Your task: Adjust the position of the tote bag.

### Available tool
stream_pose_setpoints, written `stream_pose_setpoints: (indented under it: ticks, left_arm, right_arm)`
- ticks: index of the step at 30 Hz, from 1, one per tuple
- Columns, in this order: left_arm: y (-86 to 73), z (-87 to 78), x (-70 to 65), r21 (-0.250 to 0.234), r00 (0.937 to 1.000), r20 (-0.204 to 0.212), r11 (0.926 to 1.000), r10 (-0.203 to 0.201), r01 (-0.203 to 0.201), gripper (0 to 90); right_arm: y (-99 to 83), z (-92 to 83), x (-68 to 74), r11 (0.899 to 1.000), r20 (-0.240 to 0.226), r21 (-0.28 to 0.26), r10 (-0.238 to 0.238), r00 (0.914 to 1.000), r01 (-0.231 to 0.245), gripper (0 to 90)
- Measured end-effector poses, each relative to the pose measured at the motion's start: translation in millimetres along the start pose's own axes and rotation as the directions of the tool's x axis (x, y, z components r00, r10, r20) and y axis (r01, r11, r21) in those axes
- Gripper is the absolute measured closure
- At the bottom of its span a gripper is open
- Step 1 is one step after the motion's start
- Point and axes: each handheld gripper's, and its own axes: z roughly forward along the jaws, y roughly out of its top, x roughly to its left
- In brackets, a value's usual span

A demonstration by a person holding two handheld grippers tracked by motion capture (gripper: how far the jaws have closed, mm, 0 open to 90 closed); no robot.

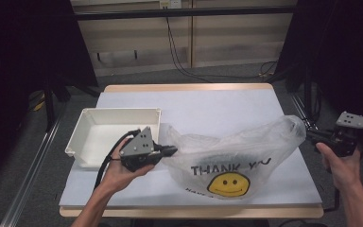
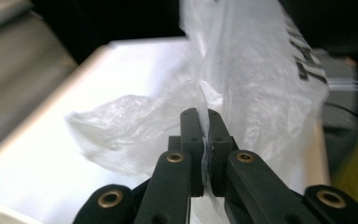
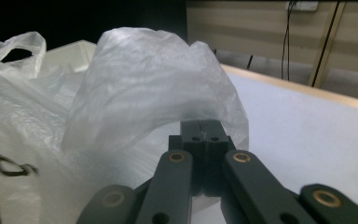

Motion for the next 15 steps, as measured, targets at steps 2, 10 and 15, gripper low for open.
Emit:
stream_pose_setpoints:
  ticks: [2, 10, 15]
  left_arm:
    - [-8.5, 7.1, -8.7, 0.058, 0.9998, 0.016, 0.9982, 0.011, -0.012, 89.7]
    - [-42.9, 37.6, -17.1, 0.157, 0.9997, 0.016, 0.9875, -0.021, 0.018, 89.7]
    - [-55.2, 47.1, -16.7, 0.155, 0.9981, 0.005, 0.986, -0.062, 0.06, 89.7]
  right_arm:
    - [-8.5, 1.0, 3.4, 1.0, -0.006, 0.021, -0.001, 1.0, 0.001, 90.0]
    - [-34.3, 16.4, 4.4, 0.994, -0.002, 0.105, 0.009, 1.0, -0.008, 90.0]
    - [-49.0, 23.0, 1.0, 0.988, 0.014, 0.153, 0.019, 0.9997, -0.021, 90.0]
